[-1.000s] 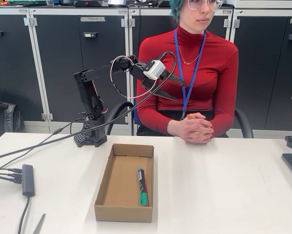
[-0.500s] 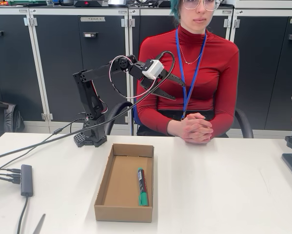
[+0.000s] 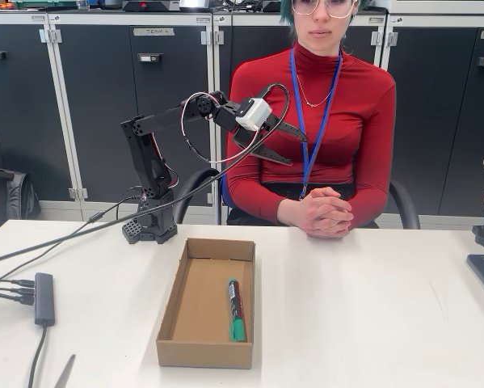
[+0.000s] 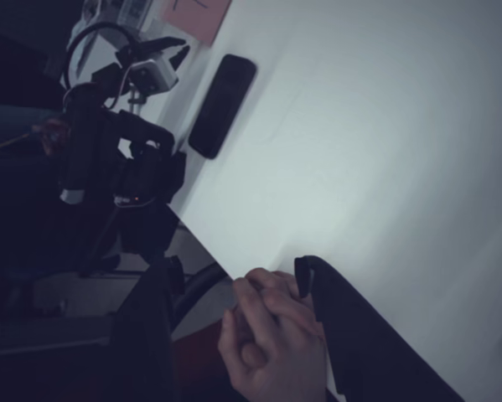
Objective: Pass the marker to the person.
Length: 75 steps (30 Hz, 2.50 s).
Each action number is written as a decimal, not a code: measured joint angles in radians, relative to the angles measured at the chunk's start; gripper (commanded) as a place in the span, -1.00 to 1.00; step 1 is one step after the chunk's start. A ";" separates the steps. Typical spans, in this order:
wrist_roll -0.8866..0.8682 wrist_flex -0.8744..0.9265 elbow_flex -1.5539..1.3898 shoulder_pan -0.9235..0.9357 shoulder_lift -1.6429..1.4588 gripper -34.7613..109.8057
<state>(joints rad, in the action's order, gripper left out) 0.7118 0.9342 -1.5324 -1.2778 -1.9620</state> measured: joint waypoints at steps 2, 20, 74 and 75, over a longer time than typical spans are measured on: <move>0.000 0.000 0.000 0.000 0.000 -0.10; 0.000 -0.011 -0.015 0.000 -0.011 -0.10; 0.000 -0.038 -0.023 0.018 -0.012 -0.10; 0.000 -0.043 -0.023 0.018 -0.012 -0.10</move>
<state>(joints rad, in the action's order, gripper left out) 0.7118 0.8912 -1.5555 -1.2594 -1.9742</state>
